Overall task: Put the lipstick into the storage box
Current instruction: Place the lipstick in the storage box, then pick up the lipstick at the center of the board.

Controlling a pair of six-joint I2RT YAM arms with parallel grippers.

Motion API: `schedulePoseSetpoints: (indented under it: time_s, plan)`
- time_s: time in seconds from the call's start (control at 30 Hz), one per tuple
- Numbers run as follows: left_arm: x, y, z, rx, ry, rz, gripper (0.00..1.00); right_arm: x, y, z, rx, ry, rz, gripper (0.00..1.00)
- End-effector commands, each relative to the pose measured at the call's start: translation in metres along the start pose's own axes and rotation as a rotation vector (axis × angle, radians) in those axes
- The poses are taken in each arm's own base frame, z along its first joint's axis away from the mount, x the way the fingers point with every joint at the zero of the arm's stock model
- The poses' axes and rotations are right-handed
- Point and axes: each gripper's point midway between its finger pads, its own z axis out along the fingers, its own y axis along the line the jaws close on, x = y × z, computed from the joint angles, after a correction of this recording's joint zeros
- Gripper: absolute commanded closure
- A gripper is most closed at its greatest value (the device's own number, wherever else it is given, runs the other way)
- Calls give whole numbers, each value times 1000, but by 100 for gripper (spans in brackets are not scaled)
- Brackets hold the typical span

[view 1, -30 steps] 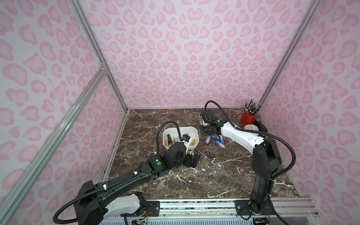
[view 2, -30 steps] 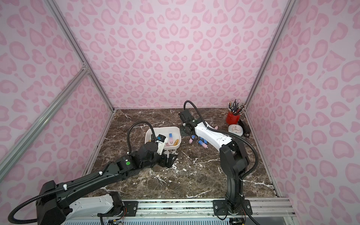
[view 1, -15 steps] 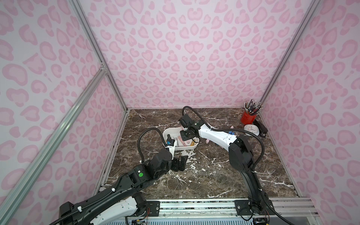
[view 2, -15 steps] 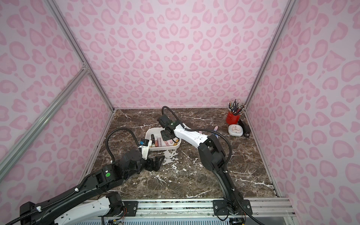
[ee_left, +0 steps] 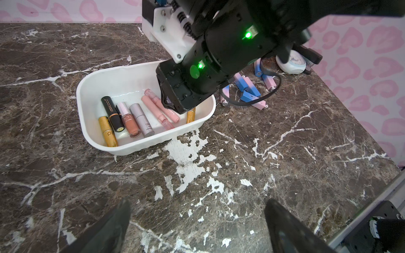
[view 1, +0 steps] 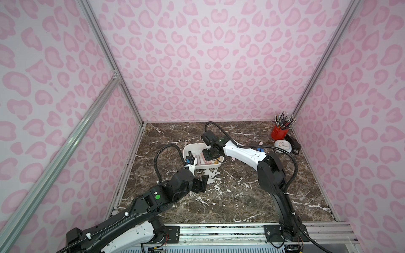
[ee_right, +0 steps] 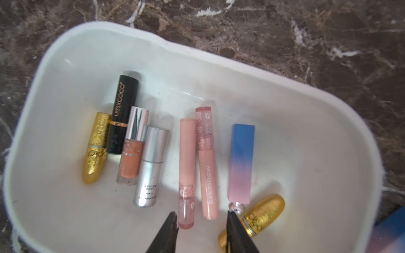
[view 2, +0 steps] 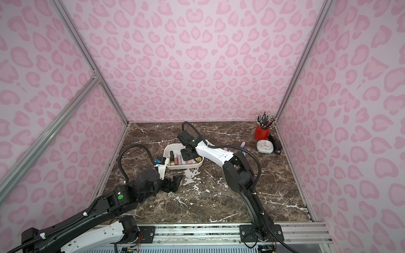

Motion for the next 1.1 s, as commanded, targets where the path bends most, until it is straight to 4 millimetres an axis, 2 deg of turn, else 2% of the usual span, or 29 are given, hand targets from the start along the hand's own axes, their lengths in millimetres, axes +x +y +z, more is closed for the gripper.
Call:
schedulePoseSetpoints:
  time_s: [0.0, 0.27, 0.5, 0.73, 0.83, 1.07]
  plan:
    - [-6, 1, 0, -18, -13, 7, 2, 0, 3, -15, -28, -17, -25, 58]
    - [-15, 1, -3, -34, -21, 26, 2, 1, 1, -52, -151, -62, 20, 56]
    - [-23, 3, -8, -49, -39, 33, 2, 1, -29, -62, -126, -87, 65, 57]
    - [-22, -1, -1, -48, -17, 37, 2, 5, -88, -61, -55, -98, 159, 63]
    - [-23, -4, 3, -44, -9, 41, 2, 7, -123, -63, 14, -105, 201, 64]
    - [-28, -15, 15, -31, 6, 54, 2, 37, -216, -59, 209, -58, 333, 67]
